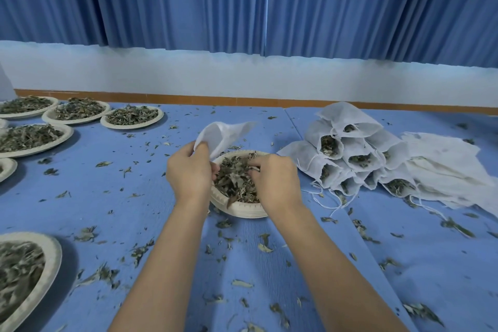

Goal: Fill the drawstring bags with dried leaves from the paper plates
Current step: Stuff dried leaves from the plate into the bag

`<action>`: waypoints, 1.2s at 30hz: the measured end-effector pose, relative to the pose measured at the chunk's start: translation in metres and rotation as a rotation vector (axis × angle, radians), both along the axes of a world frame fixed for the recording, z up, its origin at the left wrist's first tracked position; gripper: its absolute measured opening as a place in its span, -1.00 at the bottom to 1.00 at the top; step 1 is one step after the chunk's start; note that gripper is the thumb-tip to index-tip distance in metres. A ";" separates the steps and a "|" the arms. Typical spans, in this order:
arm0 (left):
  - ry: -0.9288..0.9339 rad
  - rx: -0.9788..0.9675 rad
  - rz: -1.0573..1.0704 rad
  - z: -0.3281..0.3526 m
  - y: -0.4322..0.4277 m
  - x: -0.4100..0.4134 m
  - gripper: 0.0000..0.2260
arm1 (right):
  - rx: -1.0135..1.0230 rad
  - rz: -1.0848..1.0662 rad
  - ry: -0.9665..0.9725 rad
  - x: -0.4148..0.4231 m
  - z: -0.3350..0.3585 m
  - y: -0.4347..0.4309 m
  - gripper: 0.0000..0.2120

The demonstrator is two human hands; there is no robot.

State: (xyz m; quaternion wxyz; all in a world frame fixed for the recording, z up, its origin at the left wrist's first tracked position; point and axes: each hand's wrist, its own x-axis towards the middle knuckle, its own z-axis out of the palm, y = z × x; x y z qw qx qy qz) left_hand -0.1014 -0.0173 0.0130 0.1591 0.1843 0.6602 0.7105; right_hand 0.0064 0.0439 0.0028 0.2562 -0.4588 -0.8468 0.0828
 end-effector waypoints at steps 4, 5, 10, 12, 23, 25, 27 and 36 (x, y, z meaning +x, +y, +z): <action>-0.014 0.054 0.006 0.003 0.001 -0.001 -0.86 | -0.060 0.025 0.289 0.005 0.001 0.010 -0.76; -0.019 0.055 -0.007 0.004 0.001 0.000 -0.85 | -0.075 0.025 0.358 0.006 0.000 0.012 -0.77; 0.140 -0.040 -0.031 0.005 0.000 0.003 -0.74 | -0.215 0.001 0.573 0.009 -0.003 0.014 -0.81; 0.380 -0.144 0.039 0.001 0.001 0.001 -0.66 | -0.276 -0.012 0.685 0.011 0.000 0.015 -0.83; 0.942 -0.449 0.277 -0.014 0.014 -0.002 -0.74 | -0.867 0.294 1.138 0.026 0.010 0.021 -0.70; 0.959 -0.422 0.255 -0.015 0.015 0.003 -0.74 | -0.877 0.364 1.142 0.026 0.010 0.020 -0.69; 0.940 -0.397 0.202 -0.016 0.017 0.007 -0.70 | -0.885 0.397 1.128 0.026 0.010 0.020 -0.68; 0.451 -0.162 -0.071 0.002 0.017 0.011 -0.88 | -0.623 0.301 0.827 0.026 0.007 0.018 -0.75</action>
